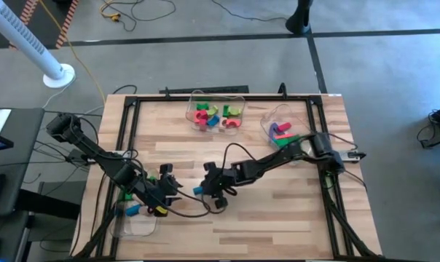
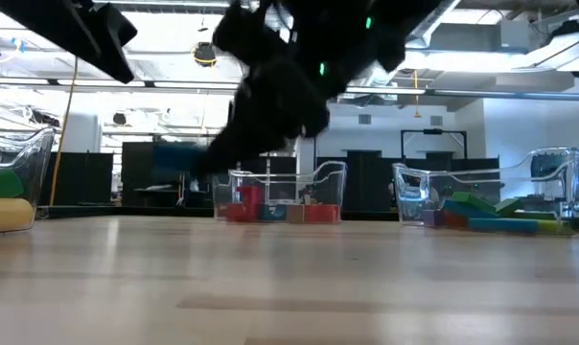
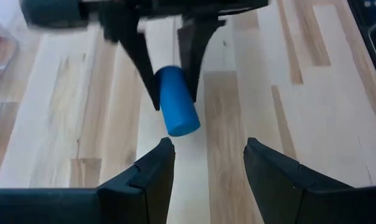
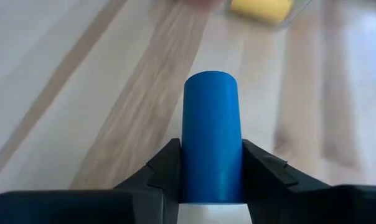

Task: Sort blocks by size
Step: Put the blue cylindrical block into the left transparent bin, then return to Home Position

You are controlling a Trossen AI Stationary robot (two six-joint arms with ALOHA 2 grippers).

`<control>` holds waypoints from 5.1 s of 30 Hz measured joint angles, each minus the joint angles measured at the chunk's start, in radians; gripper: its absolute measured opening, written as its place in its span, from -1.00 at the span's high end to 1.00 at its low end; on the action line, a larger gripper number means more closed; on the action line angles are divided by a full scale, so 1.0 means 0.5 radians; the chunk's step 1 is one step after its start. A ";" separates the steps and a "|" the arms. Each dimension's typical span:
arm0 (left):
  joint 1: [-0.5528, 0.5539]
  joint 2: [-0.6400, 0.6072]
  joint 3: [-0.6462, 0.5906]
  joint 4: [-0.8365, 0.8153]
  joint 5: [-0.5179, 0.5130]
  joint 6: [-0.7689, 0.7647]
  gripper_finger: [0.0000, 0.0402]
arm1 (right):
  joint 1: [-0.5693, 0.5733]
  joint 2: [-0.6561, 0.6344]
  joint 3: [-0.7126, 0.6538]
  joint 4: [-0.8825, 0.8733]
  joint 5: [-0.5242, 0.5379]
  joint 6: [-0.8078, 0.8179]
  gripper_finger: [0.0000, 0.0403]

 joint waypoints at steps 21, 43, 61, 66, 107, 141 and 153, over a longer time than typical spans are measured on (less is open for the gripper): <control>0.270 0.002 0.001 0.610 -0.284 0.257 0.09 | 0.283 -0.338 0.002 -0.012 1.192 -0.226 0.23; 0.328 0.001 0.001 0.687 -0.271 0.303 0.15 | 0.283 -0.336 0.002 0.078 1.272 -0.242 0.22; 0.328 0.001 0.001 0.688 -0.243 0.311 0.36 | 0.284 -0.334 0.002 0.117 1.304 -0.296 0.22; 0.328 0.000 0.001 0.688 -0.227 0.311 0.36 | 0.284 -0.334 0.002 0.116 1.305 -0.294 0.20; -0.560 0.000 0.741 -1.808 0.261 -1.448 0.36 | 0.364 -0.334 0.002 -0.967 1.529 0.566 -0.24; -0.776 0.001 0.235 -1.359 0.111 -1.777 -0.07 | 0.439 -0.420 0.001 -0.969 1.528 0.550 -0.24; -0.776 -0.001 0.508 -1.282 -0.701 -1.005 -0.07 | 0.578 -0.829 0.001 -1.030 1.412 0.323 -0.23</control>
